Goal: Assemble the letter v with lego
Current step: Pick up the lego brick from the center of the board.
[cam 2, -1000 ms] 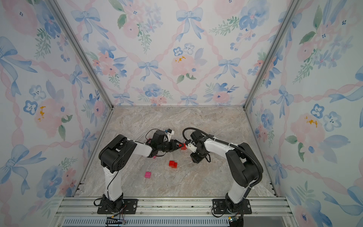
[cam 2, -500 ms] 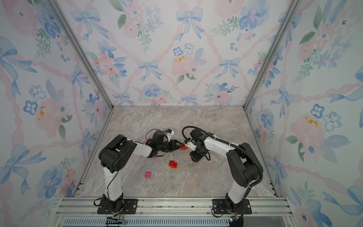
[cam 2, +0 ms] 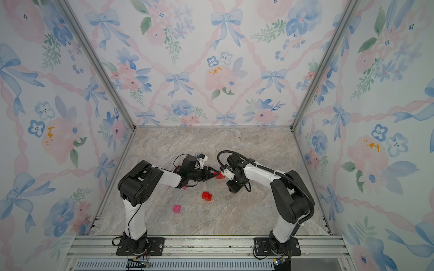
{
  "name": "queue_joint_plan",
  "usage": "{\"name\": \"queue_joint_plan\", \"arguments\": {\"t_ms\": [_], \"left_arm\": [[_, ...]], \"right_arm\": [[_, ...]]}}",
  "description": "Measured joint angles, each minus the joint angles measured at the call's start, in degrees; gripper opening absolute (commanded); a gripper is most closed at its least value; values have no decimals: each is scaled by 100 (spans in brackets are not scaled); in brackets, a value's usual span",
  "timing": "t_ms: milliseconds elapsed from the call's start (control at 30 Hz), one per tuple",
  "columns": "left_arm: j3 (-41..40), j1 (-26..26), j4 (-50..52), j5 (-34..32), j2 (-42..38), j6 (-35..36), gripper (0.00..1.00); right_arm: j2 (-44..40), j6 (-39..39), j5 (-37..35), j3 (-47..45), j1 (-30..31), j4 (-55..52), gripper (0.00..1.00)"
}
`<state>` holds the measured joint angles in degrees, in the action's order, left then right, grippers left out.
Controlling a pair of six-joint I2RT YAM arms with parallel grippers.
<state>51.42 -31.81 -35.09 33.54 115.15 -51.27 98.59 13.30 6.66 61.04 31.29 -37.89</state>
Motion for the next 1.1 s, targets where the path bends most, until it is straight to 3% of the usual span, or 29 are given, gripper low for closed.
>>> {"name": "queue_joint_plan", "arguments": {"t_ms": [767, 1100], "left_arm": [[0, 0, -63, 83, 33, -2, 48], [0, 0, -85, 103, 35, -2, 45]], "right_arm": [[184, -22, -4, -4, 0, 4, 39], [179, 221, -179, 291, -4, -243, 24]]}}
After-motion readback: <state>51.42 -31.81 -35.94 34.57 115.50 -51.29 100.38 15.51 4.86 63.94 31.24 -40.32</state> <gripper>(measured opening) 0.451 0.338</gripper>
